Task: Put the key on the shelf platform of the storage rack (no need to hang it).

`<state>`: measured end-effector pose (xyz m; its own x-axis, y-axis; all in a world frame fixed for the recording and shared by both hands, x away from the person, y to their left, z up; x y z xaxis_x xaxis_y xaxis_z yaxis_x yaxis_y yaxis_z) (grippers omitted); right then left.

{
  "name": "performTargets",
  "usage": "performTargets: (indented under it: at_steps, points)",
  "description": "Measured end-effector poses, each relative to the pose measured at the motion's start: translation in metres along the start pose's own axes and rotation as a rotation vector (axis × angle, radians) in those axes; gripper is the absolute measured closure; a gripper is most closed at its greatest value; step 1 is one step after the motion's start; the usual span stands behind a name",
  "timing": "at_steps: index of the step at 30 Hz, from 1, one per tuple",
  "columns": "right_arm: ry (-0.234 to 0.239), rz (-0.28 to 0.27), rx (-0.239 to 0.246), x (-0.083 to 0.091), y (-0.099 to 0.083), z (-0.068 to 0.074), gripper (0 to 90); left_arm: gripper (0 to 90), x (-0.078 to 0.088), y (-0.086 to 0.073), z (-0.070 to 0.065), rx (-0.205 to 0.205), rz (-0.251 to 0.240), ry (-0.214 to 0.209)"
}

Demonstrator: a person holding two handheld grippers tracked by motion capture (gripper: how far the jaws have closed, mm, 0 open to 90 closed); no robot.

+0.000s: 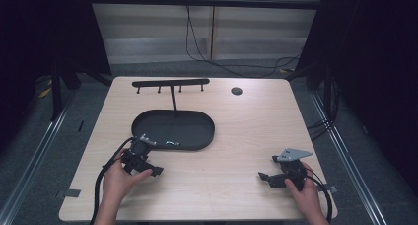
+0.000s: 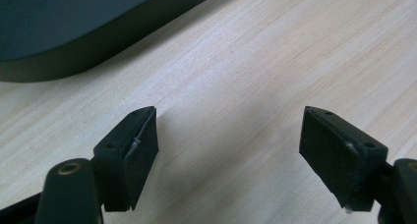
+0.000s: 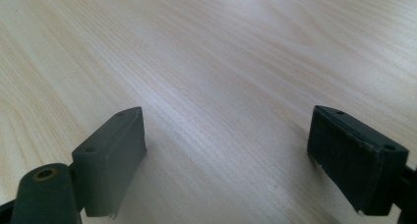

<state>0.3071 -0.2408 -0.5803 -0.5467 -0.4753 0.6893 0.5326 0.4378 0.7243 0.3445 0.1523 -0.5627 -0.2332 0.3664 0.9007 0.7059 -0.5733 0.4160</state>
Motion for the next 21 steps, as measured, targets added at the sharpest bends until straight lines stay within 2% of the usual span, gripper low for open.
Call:
performTargets:
  at_steps: [5,11,15,19,21]
  points:
    - [0.000,0.000,0.000,0.000,0.000,0.000,14.0,21.7,-0.001,-0.006,0.003,-0.015,0.003,0.009]
    - [0.000,0.001,0.000,0.000,0.000,0.000,14.0,22.1,-0.002,-0.010,0.005,-0.010,-0.023,0.016]
    - [0.000,0.000,0.000,0.000,0.000,0.000,13.9,22.0,-0.001,-0.013,0.006,-0.020,-0.033,0.025]
    - [0.000,0.000,0.000,0.000,0.000,0.000,14.0,20.0,-0.003,-0.015,0.007,-0.092,-0.056,0.055]
    - [0.000,0.000,0.000,0.000,0.000,0.000,14.0,18.0,-0.003,-0.016,0.006,-0.088,-0.072,0.051]
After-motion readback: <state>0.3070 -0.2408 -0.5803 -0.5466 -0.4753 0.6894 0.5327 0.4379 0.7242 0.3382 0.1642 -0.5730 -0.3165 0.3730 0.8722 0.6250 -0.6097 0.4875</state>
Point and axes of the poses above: each handheld gripper's, and its own axes: x roughly backward along the jaws, y roughly out of its top, z roughly to its left, the point moved 10 cm from there along -x, roughly forward along the jaws, and after that the axes turned 1 degree about x, right-handed, at the moved point
